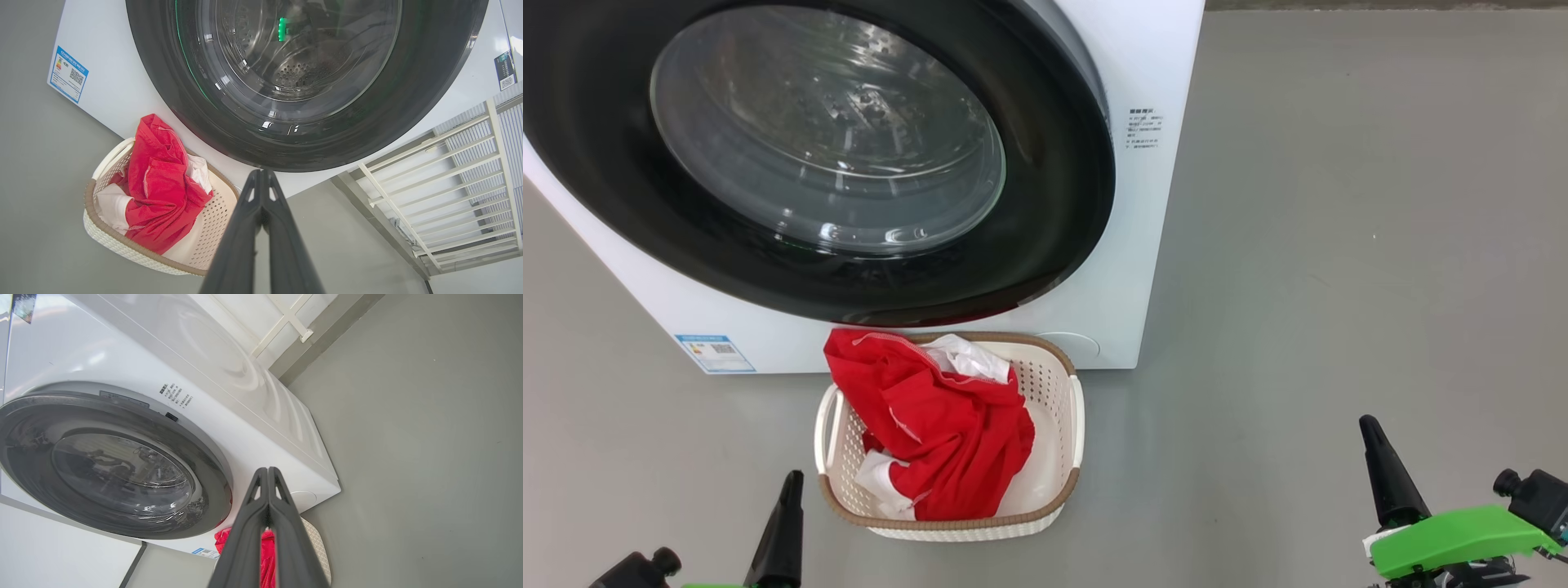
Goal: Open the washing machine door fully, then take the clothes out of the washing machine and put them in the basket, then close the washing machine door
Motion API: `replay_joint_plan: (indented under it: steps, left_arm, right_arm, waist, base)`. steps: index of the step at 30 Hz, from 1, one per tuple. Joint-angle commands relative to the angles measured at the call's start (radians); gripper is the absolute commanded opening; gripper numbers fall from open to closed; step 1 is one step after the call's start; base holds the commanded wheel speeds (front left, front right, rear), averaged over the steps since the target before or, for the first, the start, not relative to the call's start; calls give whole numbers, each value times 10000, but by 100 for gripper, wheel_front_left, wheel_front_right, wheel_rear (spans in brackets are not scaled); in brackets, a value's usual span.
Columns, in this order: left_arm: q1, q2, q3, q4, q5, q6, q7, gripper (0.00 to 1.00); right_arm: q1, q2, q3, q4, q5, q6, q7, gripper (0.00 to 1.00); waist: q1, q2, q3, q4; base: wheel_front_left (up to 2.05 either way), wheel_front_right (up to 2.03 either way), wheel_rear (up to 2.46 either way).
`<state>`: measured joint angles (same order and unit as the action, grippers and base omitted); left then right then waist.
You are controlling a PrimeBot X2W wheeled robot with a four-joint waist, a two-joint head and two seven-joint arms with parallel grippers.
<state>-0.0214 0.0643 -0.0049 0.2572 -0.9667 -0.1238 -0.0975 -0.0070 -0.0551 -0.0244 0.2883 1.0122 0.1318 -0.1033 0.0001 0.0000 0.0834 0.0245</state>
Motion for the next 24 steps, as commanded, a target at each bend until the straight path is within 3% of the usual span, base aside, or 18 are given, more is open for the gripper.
replay_joint_plan:
  steps: [1,24]
  left_arm:
    - [-398,171,226,-213,-204,-36,61,0]
    - [-560,167,430,-186,-2673,-48,704,0]
  right_arm:
    - [-368,-151,17,-281,275,-6,54,0]
    - [-594,-195,-159,-349,2554,-8,714,0]
  waist:
    - [-1,0,-11,-5]
    - [-1,0,-309,-95]
  base:
    - [0,0,0]
    - [0,0,0]
